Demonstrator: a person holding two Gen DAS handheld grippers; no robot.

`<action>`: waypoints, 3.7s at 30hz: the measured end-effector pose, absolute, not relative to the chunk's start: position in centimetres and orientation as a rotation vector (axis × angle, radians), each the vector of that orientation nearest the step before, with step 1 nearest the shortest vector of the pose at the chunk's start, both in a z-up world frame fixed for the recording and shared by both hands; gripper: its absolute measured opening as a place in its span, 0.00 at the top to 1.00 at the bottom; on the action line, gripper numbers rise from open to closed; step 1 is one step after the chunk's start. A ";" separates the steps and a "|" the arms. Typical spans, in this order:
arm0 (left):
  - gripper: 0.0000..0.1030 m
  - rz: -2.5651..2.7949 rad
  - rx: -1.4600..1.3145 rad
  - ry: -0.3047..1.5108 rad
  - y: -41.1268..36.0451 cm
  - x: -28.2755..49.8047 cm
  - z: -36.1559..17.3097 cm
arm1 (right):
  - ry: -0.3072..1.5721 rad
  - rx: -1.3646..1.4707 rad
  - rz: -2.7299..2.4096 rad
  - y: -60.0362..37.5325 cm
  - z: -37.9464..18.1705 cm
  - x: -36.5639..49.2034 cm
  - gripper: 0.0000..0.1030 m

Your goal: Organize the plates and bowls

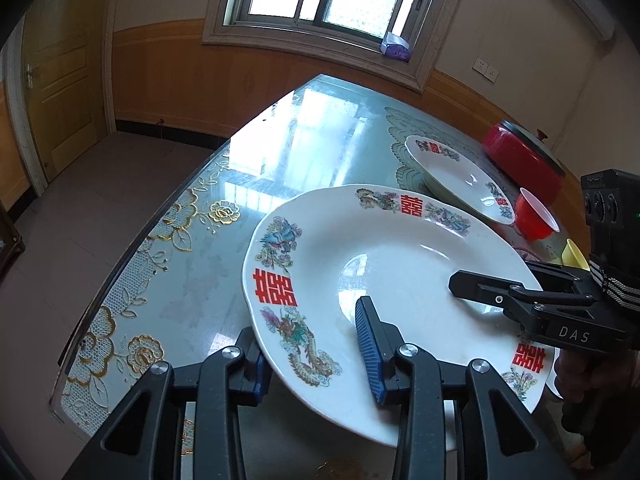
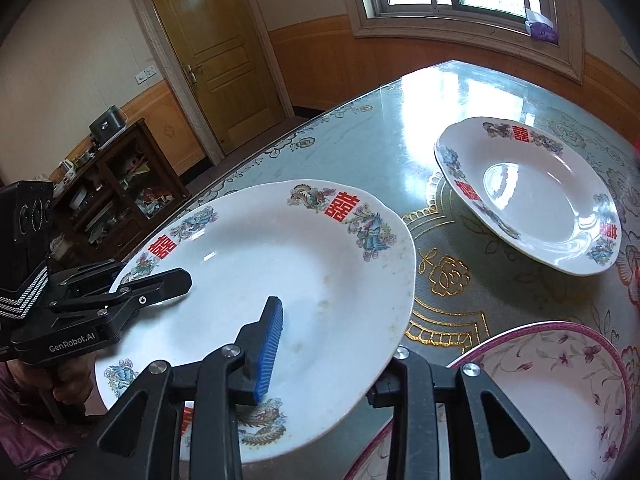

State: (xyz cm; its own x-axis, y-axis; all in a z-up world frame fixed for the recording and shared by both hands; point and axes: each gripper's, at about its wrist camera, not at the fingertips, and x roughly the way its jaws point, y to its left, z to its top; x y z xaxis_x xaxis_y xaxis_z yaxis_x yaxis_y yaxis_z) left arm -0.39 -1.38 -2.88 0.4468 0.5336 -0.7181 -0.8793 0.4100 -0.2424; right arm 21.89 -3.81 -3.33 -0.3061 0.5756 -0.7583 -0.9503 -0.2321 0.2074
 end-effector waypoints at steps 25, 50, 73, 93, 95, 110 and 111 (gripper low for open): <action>0.60 0.487 -0.470 0.683 -7.1 14.5 -0.1 | 0.808 -0.393 1.289 -19.0 0.6 33.2 0.68; 0.59 0.521 -0.431 0.794 -8.4 17.1 -1.6 | 0.859 -0.450 1.207 -21.1 -1.4 36.0 0.65; 0.45 0.645 -0.392 0.788 -8.9 15.6 -0.3 | 0.812 -0.571 1.231 -21.4 -1.3 34.9 0.64; 0.37 0.712 -0.445 0.729 -5.7 13.6 1.3 | 0.977 -0.250 1.326 -16.9 2.2 37.9 0.59; 0.37 0.709 -0.464 0.727 -4.8 13.5 1.5 | 0.998 -0.223 1.342 -15.8 2.4 38.2 0.58; 0.06 0.691 -0.594 0.673 5.2 14.5 1.5 | 1.165 -0.149 1.249 -4.8 0.9 41.5 0.58; 0.06 0.690 -0.605 0.675 6.0 14.7 1.3 | 1.178 -0.151 1.243 -4.0 0.5 41.8 0.58</action>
State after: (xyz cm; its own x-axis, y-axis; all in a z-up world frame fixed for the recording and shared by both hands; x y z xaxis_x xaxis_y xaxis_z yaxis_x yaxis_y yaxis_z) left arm 14.72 6.03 1.31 0.5824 0.3668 -0.7254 -0.7329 0.6229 -0.2735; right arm 41.79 -4.03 0.54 -0.1390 0.6457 -0.7508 -0.7841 0.3913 0.4818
